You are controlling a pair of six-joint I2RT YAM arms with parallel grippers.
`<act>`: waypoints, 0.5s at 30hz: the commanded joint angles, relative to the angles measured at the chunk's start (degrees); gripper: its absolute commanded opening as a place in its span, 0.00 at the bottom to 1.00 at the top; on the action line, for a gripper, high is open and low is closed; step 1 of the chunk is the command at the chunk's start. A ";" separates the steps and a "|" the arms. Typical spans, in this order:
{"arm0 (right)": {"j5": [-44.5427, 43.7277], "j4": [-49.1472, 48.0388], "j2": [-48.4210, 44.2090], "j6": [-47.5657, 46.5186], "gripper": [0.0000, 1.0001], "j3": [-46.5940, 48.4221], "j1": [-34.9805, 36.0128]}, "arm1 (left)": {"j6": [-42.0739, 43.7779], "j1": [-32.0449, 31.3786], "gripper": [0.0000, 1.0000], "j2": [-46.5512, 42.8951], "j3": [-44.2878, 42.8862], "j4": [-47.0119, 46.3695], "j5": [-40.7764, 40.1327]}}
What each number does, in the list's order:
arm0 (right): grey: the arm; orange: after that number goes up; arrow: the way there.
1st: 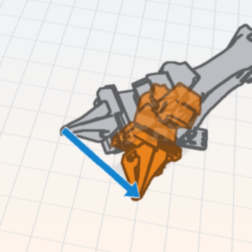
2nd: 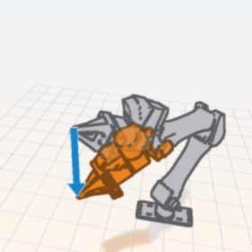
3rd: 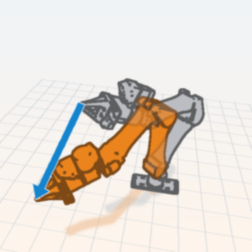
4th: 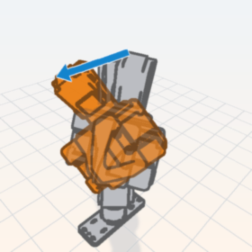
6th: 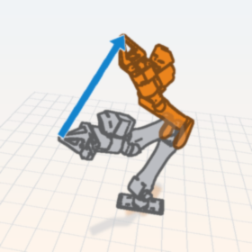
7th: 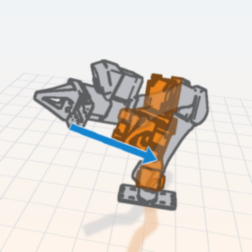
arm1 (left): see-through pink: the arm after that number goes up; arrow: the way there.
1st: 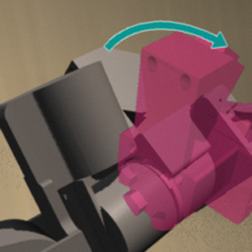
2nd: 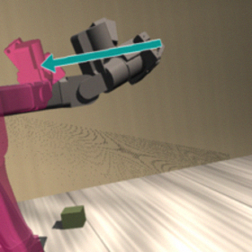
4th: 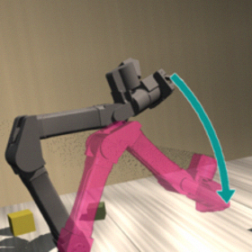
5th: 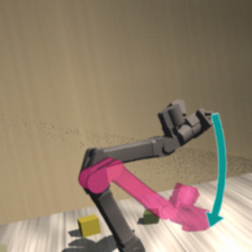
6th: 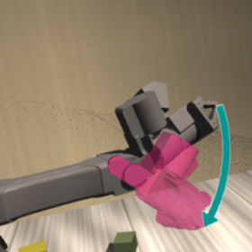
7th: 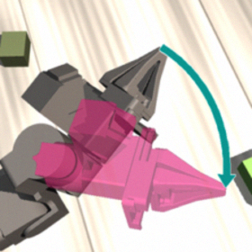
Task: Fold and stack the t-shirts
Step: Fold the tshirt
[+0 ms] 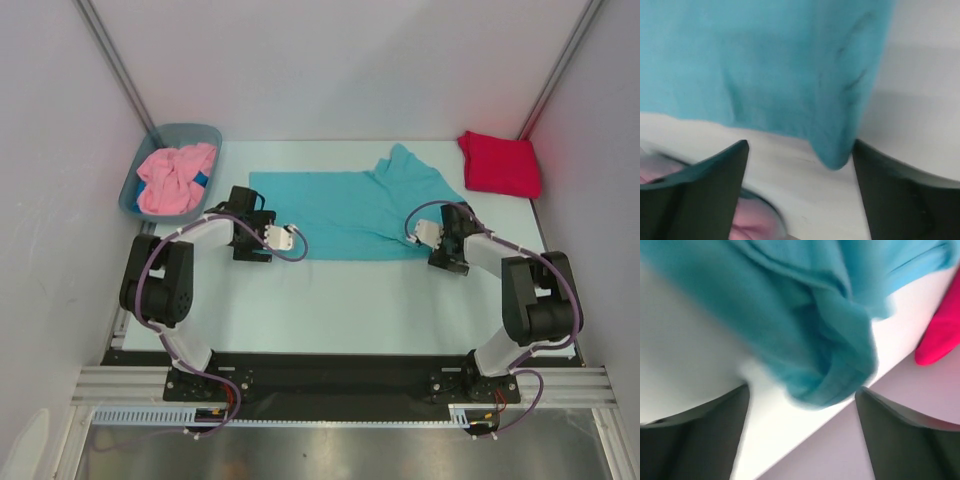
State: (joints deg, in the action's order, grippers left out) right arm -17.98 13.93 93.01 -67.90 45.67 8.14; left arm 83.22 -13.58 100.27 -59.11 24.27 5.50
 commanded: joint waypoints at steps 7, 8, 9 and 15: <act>13.04 22.43 -5.91 7.41 1.00 9.68 1.35 | -0.50 2.07 1.00 -5.68 -4.95 9.12 2.15; 16.80 25.76 -5.83 10.21 1.00 12.66 1.87 | -1.56 2.33 1.00 -6.22 -5.92 9.30 2.67; 18.49 26.84 -5.39 15.81 1.00 18.00 2.05 | -2.87 2.77 1.00 -6.66 -8.19 8.95 4.16; 23.86 28.08 6.29 34.83 0.95 37.02 2.93 | -22.30 1.90 1.00 -4.56 -14.71 -0.01 2.24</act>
State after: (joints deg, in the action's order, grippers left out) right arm 0.99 39.51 95.07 -45.74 77.08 10.39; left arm 71.59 -11.33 97.45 -70.24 29.52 6.74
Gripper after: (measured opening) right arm 0.959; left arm 0.996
